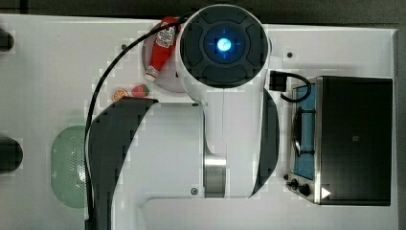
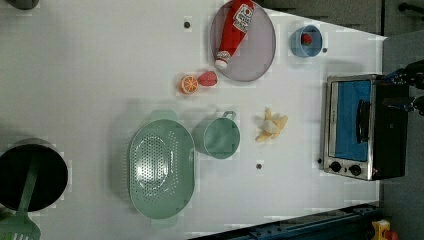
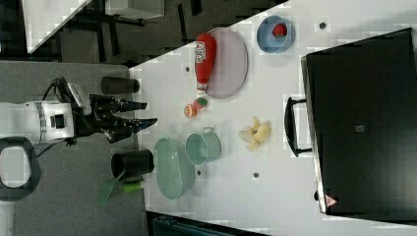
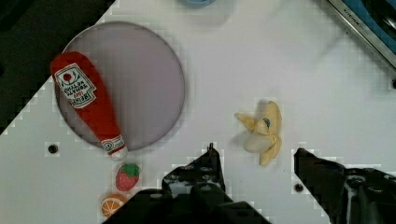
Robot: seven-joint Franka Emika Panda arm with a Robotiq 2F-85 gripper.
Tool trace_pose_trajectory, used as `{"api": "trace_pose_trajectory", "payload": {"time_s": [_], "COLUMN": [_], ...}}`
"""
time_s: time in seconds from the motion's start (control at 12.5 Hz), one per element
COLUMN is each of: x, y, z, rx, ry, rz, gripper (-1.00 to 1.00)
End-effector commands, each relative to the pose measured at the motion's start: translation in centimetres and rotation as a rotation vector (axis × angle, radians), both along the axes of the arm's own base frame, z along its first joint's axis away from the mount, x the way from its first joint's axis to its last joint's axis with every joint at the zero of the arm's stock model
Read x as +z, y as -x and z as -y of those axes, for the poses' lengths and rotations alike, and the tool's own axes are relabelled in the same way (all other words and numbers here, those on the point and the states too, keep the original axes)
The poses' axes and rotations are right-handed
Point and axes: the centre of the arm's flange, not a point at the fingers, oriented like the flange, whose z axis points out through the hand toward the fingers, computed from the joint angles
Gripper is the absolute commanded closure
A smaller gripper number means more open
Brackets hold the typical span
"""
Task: Pick Banana and place it in mug.
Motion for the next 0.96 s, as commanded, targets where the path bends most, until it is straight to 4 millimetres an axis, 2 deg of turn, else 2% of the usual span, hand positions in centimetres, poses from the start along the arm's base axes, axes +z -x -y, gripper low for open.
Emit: {"api": "trace_pose_trajectory", "payload": {"time_s": [0.08,0.16,0.4,0.64,0.96], "x": [7.1,6.3,1.3,-5.9,-15.6], "y": [15.0,14.9,13.2,11.1,9.8], "z": [2.4,2.4,2.4,2.2,2.1], "rx": [-0.032,-0.031,-0.026,-0.017,-0.007], "ry": [0.011,0.011,0.012,0.012,0.009], "rz": [-0.042,-0.057,-0.080,-0.056,-0.015], "gripper": [-0.76,-0.98,-1.00,-1.00,-1.00]}}
